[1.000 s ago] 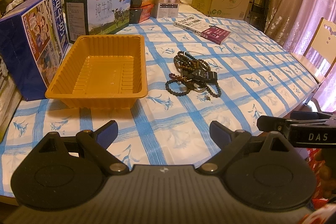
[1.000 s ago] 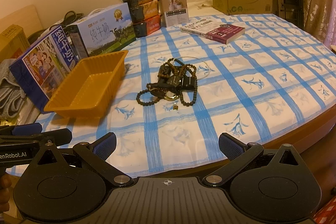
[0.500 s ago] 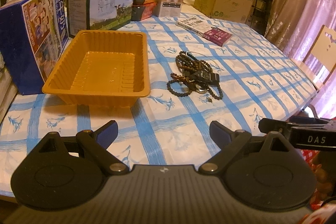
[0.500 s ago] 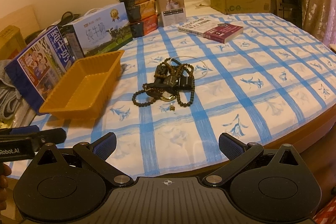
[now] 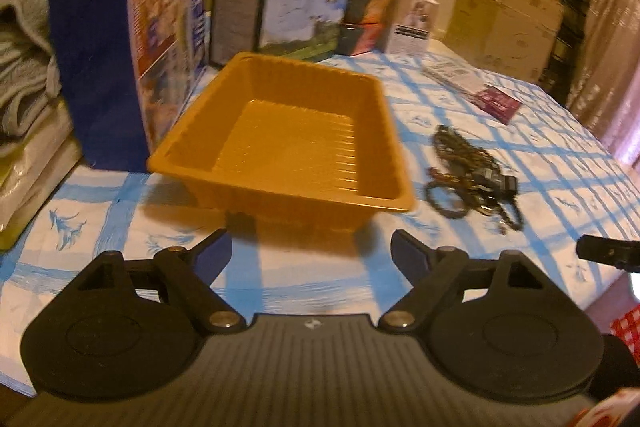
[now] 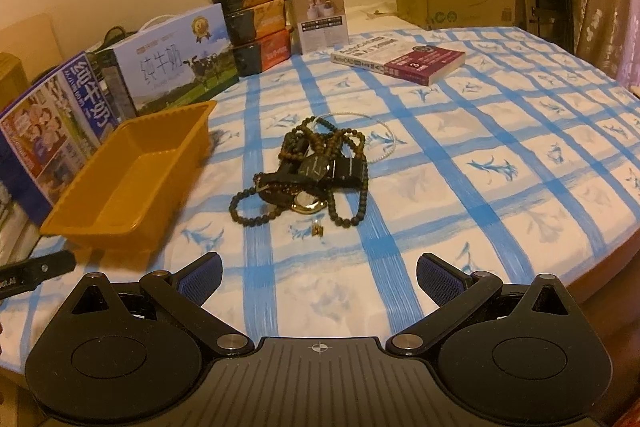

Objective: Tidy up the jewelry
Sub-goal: 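Move the left gripper to the orange tray and close on its rim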

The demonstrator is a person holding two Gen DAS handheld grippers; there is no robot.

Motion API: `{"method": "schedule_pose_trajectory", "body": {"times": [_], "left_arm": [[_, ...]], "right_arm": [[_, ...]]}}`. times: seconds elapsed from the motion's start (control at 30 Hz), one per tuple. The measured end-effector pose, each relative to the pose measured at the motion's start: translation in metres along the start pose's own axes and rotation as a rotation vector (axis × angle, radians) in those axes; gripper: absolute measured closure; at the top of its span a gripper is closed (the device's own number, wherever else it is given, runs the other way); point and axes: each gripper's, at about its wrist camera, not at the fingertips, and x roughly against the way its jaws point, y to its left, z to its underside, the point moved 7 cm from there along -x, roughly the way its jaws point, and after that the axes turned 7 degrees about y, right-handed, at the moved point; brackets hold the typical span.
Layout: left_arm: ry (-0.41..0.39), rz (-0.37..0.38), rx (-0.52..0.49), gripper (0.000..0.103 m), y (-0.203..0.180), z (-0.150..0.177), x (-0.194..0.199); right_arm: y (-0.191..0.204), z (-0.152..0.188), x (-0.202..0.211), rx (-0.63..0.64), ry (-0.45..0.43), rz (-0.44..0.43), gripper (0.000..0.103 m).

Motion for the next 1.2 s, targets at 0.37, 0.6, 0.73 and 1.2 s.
{"method": "schedule_pose_trajectory", "body": {"times": [0.37,0.6,0.73,1.2], "left_arm": [[-0.081,-0.081,0.118,0.031,0.062,-0.015,-0.023],[-0.166,-0.059,0.252,0.031,0.085,-0.035,-0.035],[-0.185,-0.055,0.324,0.034,0.094,-0.041,-0.051],[-0.205,-0.114,0.311,0.060,0.092,-0.050,-0.096]], "right_arm": [[0.007,-0.015,-0.046,0.068,0.022,0.033,0.000],[0.008,-0.024,-0.066,0.078,0.046,0.052,0.000],[0.007,-0.026,-0.077,0.073,0.061,0.054,0.000],[-0.008,-0.035,-0.099,0.039,0.076,0.055,0.000]]}}
